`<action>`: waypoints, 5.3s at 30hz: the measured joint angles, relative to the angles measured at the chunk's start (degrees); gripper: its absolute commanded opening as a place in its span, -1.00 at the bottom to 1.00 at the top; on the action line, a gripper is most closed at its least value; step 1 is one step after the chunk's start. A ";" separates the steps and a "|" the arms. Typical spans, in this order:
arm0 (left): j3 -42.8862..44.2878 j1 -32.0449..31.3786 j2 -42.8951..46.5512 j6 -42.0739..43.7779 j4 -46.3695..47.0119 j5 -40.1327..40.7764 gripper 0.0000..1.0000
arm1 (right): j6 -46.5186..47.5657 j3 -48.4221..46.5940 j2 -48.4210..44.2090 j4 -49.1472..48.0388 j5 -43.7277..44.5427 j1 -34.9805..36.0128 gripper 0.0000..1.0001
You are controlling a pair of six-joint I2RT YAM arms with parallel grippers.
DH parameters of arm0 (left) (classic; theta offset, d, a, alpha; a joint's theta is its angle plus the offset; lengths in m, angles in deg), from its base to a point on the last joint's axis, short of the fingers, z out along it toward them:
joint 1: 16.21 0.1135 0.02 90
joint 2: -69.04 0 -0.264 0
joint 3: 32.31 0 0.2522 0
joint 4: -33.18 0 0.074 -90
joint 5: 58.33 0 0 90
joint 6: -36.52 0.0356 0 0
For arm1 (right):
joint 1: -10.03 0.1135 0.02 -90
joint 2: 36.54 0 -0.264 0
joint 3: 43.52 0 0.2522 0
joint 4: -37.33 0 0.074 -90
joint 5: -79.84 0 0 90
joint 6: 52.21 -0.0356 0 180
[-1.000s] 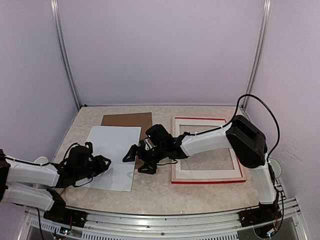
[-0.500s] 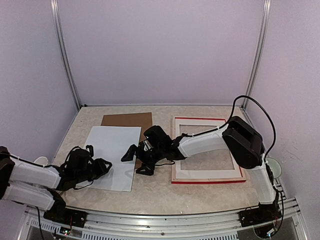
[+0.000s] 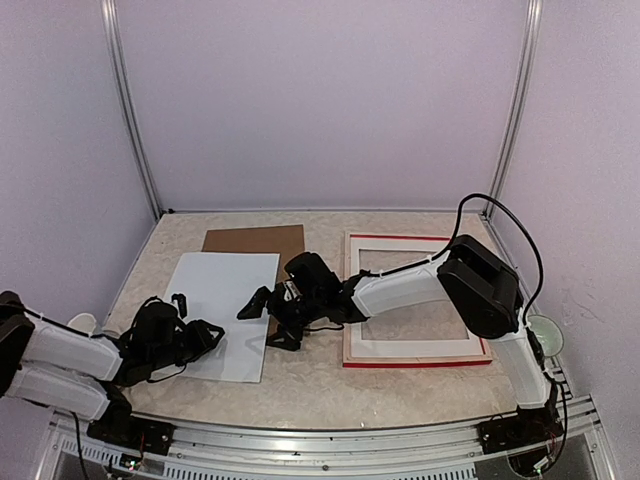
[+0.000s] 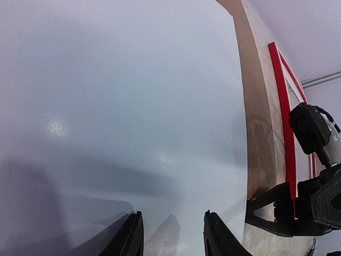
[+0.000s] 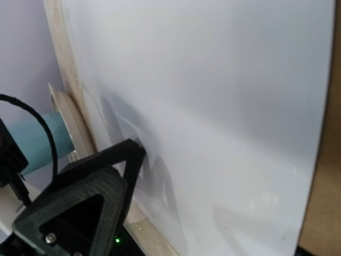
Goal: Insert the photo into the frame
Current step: Pick up the photo from the backboard, then place the photo on the mat board.
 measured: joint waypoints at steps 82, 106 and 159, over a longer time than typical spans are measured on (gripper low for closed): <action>3.28 -1.70 7.28 1.53 -7.26 -0.98 0.35 | 33.57 17.77 -25.51 22.14 -11.47 -18.27 -1.00; 3.28 -1.75 2.05 1.88 -4.13 -1.20 0.35 | 61.64 24.26 -38.05 56.85 -0.42 -38.91 -1.00; 3.93 -2.25 1.16 1.86 -3.26 -1.53 0.35 | 62.45 24.22 -40.59 62.34 27.10 -41.29 -1.00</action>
